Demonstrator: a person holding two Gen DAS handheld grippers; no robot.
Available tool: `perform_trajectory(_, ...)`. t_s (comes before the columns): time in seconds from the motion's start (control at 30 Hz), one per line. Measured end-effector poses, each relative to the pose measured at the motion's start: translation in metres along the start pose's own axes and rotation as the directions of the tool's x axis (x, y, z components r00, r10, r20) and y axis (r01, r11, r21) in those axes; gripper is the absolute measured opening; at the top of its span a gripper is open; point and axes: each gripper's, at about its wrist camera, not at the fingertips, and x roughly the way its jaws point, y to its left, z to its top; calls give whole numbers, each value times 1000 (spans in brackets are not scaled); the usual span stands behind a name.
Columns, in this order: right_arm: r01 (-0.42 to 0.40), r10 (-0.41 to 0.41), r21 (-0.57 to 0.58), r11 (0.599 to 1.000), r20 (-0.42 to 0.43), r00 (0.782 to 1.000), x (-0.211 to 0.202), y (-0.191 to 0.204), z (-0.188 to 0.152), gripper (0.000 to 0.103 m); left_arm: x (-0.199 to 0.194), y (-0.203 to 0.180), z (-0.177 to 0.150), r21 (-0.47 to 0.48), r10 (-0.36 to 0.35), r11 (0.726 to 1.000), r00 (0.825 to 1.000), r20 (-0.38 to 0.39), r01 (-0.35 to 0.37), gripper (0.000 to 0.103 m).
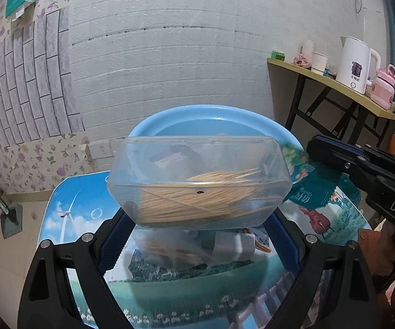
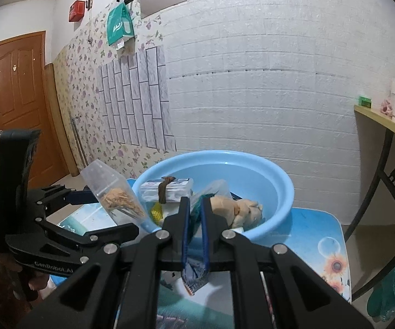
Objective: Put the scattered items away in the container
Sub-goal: 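Drop the toothpick container into the basin with left tool while right tool drops the green packet in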
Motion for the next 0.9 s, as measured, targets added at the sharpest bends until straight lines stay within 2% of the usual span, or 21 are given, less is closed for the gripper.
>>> perform_trajectory(0.27,7,-6,27,1000,-36,999,27,-14,0,8,22,-1,12,13,-5,1000,1000,-20,5,92)
perform_trajectory(0.47,0,3,66,998,-47,999,29,-24,-1,8,33,-3,18,32,-3,999,1000,-17,3,92)
perform_trajectory(0.63,-11,14,66,998,-50,999,28,-22,-3,9,44,-14,23,94,0,996,1000,-20,2,92)
perform_trajectory(0.7,2,1,55,998,-57,998,28,-19,-5,9,44,-14,25,72,-19,997,999,-34,22,92)
perform_trajectory(0.9,30,-26,59,998,-71,997,25,-22,-9,9,32,-17,20,82,-11,997,1000,-13,12,94)
